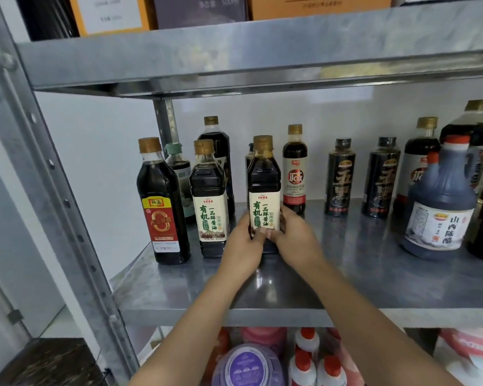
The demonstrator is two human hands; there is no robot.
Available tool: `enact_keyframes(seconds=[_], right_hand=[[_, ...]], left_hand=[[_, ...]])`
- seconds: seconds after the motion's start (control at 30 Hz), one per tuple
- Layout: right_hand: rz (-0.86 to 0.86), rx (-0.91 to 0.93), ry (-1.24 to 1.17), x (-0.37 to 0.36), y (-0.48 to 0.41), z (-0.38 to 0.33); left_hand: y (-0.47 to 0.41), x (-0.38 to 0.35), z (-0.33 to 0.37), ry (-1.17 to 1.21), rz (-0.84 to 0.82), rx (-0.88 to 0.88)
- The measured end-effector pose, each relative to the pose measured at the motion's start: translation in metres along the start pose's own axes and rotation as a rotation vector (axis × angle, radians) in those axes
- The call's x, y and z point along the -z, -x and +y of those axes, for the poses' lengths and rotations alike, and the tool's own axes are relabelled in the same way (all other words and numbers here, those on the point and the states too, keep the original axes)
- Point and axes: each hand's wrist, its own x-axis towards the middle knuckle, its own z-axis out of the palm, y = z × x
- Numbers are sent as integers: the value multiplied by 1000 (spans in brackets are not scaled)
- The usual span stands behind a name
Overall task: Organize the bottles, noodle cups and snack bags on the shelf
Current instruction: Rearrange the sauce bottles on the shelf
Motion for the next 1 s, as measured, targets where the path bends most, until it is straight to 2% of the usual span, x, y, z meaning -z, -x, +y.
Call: enact_keyframes(seconds=[0.37,0.6,1.0], right_hand=[[23,19,59,-2,2,0],[21,13,35,-7,0,-1],[51,-2,-34,-13,1,5]], left_hand=[[-2,-3,-2,25,28,-6],[-5,2,0,68,6,26],[2,4,-7,9,-64,-12]])
